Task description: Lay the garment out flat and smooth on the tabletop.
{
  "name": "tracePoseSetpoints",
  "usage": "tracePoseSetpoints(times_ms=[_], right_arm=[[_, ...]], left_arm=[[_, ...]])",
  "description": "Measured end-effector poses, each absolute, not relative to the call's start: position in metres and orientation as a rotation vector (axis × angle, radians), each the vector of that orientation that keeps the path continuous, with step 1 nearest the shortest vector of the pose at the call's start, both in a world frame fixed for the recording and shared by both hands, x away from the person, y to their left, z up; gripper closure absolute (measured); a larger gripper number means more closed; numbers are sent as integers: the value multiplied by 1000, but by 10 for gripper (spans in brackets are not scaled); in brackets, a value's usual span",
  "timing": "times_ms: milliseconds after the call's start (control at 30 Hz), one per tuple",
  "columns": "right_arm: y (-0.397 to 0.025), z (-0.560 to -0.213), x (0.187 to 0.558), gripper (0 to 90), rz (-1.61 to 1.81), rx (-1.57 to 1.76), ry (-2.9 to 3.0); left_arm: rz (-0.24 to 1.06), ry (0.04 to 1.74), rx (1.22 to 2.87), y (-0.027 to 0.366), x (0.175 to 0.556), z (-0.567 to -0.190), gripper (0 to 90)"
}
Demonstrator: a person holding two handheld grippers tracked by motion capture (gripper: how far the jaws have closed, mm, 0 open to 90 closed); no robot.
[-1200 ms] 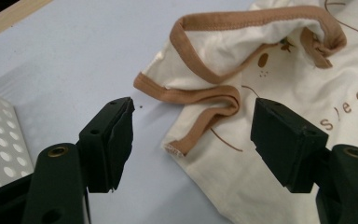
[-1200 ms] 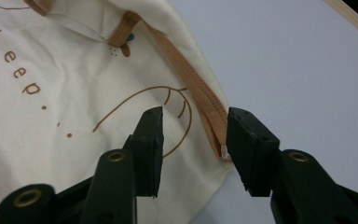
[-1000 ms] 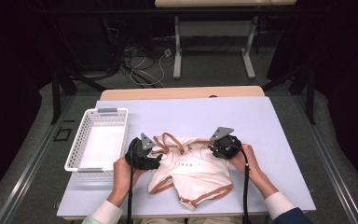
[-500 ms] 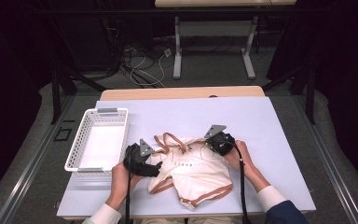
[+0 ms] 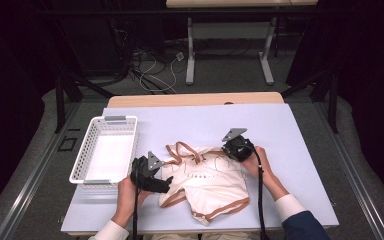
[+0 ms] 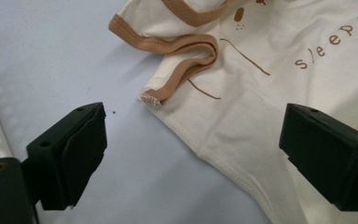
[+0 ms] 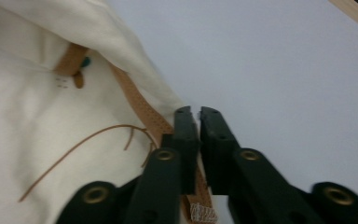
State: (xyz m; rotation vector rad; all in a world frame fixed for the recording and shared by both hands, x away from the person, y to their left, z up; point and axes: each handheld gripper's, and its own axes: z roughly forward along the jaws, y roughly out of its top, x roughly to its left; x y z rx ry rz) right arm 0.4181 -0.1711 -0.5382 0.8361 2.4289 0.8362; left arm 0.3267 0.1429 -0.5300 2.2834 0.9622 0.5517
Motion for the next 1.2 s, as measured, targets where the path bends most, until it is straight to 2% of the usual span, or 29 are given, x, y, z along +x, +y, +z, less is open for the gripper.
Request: tracePoseSetpoints(times_ms=[133,233,300,367,433,667,1033,1067,1200], right_arm=[[-167,-532,410,622,848,766,2461],[-159,-534,408,605,809,733,2492],[-156,-537,411,635,782,714,2483],[-154,-540,413,768,770,714,2469],[-153,-542,416,863,756,720,2455],[-155,-543,428,897,751,757,2446],[-161,-540,460,891,705,1010,2397],[-161,-540,463,879,680,1043,2397],[-164,-543,466,731,652,1056,2390]], left_arm=[[554,970,2278,145,326,-529,28],[555,978,2274,145,328,-529,17],[549,983,2278,145,329,-529,4],[550,981,2282,145,330,-529,2],[549,982,2279,145,330,-529,2],[559,980,2275,146,332,-527,3],[555,975,2285,145,333,-529,3],[551,984,2281,145,333,-529,3],[550,980,2286,145,333,-529,4]])
